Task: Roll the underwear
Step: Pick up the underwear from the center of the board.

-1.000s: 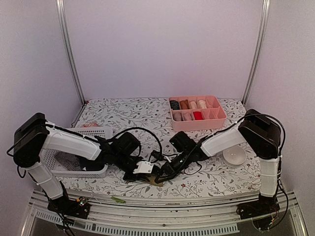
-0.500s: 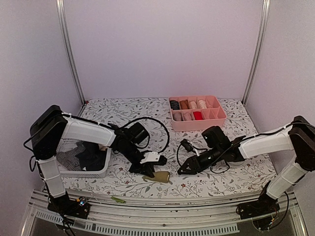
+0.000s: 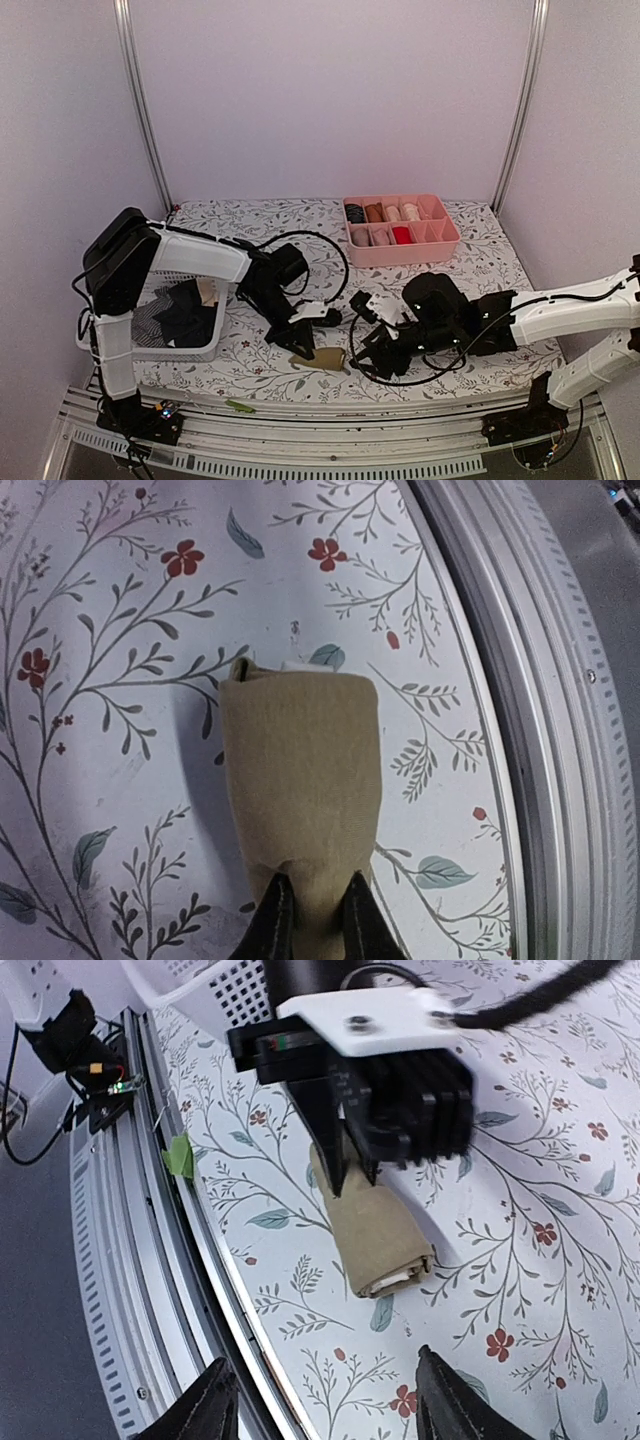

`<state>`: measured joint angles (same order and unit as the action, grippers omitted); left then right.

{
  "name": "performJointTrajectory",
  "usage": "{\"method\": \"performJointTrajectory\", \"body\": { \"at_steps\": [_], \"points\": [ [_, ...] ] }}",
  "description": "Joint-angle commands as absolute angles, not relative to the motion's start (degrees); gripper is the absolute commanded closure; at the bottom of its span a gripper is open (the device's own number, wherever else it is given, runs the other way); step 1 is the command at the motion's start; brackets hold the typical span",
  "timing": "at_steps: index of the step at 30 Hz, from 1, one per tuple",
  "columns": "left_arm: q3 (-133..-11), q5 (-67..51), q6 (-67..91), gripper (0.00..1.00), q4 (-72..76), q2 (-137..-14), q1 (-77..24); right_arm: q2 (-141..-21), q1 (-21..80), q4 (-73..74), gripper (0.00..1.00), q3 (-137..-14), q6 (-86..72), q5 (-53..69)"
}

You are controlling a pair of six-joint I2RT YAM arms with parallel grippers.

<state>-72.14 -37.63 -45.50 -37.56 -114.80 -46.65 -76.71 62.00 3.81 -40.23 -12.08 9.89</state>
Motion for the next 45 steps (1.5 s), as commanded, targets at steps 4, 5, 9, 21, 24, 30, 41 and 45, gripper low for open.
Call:
{"method": "performJointTrajectory", "body": {
  "at_steps": [4,5,9,21,24,30,41,45],
  "points": [
    [-75.03,-38.52,-46.76,0.99,-49.17,-123.13,-46.28,-88.54,68.71,6.86,0.39,-48.68,1.36,-1.38],
    [-75.78,-39.03,-47.13,0.99,-50.20,-124.04,-46.16,-90.85,69.25,7.49,0.39,-50.47,2.65,-1.81],
    [-78.90,-40.55,-48.47,0.99,-53.74,-127.04,-45.50,-98.81,69.82,9.52,0.38,-56.61,6.94,-2.57],
    [-85.29,-40.18,-52.61,0.99,-58.90,-132.11,-44.13,-108.01,69.79,13.27,0.39,-62.73,12.16,-5.68],
    [-86.41,-40.25,-53.43,0.99,-60.03,-133.41,-44.00,-110.03,69.79,13.73,0.43,-63.74,13.31,-5.55],
    [-88.04,-40.26,-54.46,0.98,-61.15,-134.96,-43.64,-113.53,69.79,14.22,0.58,-63.86,12.51,-3.79],
    [-92.07,-43.67,-51.22,0.51,-59.25,-130.15,-38.51,-113.73,68.91,18.71,1.00,-62.85,5.84,7.80],
    [-90.58,-45.20,-45.03,0.26,-52.51,-122.39,-34.31,-109.73,66.66,19.42,1.00,-61.48,1.22,10.11]
  ]
}}
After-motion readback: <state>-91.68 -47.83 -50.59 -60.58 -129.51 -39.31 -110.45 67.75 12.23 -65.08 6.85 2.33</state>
